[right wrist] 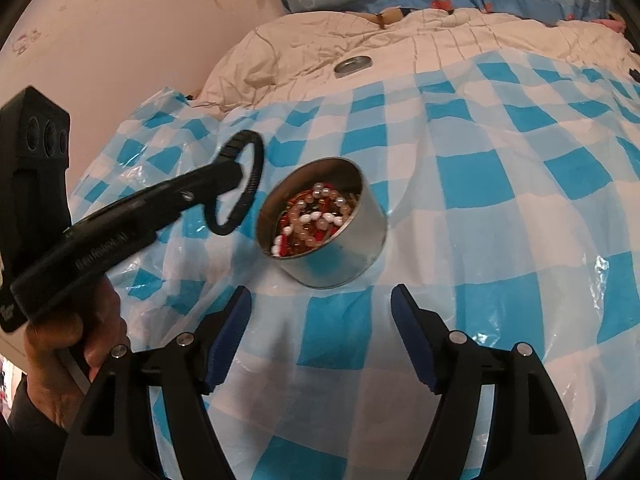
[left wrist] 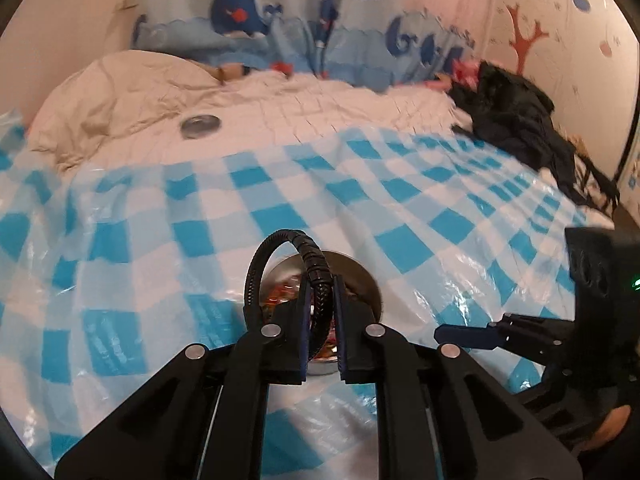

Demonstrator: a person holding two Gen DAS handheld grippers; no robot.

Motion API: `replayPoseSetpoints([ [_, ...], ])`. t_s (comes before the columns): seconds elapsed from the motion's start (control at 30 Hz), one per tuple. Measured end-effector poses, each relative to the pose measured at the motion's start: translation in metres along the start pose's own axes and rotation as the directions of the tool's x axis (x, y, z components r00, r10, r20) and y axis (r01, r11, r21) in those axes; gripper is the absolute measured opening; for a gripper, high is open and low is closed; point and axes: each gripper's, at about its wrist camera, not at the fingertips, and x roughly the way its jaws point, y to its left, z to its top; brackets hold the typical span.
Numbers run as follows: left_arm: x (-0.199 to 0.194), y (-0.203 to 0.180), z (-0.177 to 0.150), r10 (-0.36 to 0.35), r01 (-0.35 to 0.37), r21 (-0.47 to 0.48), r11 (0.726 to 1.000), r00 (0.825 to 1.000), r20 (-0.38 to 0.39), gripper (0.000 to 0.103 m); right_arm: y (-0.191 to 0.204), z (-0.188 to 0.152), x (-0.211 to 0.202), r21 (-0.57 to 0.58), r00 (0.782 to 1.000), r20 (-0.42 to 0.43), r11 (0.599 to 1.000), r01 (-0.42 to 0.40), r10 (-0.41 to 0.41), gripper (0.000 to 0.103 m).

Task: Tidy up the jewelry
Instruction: 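Lower the black bracelet into the tin and open the left tool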

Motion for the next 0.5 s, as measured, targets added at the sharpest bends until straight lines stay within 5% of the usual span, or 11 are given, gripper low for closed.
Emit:
replayPoseSetpoints([
  [0.13,0.025,-0.012,-0.007,-0.009,0.011,0.017,1.0,0.997,-0.078,0.03,-0.011,0.002,0.003,0.032,0.999,-0.024,0.999,0.042,-0.041,0.074],
  [0.3,0.011,-0.011,-0.01,-0.006,0.006,0.002,1.0,0.999,-0.045,0.055,-0.016,0.002,0.002,0.053,0.999,-0.027,0.997,0.047,-0.046,0.079],
  [0.5,-0.014,-0.004,-0.022,0.161,-0.163,-0.034,0.986,0.986,-0.044,0.09,-0.002,-0.001,0.002,-0.026,0.991,-0.014,0.991,0.133,-0.133,0.089],
])
